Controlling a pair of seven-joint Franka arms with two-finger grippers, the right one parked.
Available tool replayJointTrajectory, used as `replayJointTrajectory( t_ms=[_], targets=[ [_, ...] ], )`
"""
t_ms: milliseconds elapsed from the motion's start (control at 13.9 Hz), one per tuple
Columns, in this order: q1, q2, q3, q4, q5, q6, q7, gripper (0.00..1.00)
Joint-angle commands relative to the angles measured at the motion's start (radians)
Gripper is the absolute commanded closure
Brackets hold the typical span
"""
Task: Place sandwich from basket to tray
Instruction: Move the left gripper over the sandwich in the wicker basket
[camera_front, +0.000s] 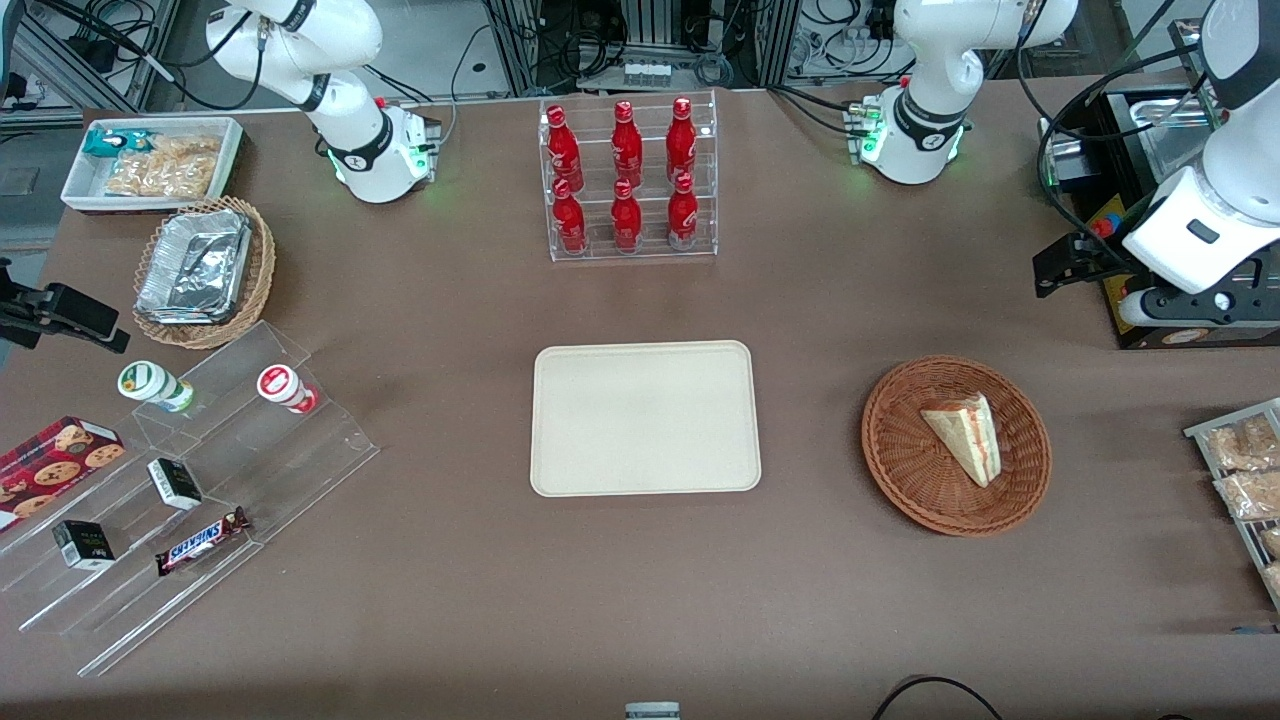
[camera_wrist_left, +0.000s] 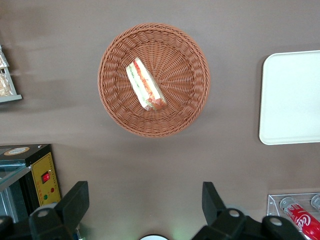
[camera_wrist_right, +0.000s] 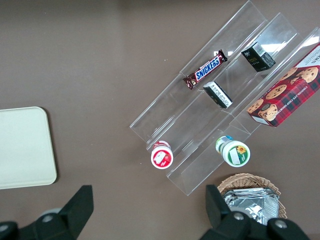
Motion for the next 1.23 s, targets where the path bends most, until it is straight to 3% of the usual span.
replayJointTrajectory(
  t_ms=[0,360,937,1153],
  targets=[
    [0.000,0.006,-0.008,0.006,0.011,0.000,0.012,0.00],
    [0.000,0.133,-0.008,-0.021,0.011,0.038,0.010,0.00],
    [0.035,0.265,-0.005,-0.237,-0.004,0.431,0.006,0.00],
    [0.060,0.307,-0.005,-0.255,-0.032,0.491,0.001,0.00]
  ],
)
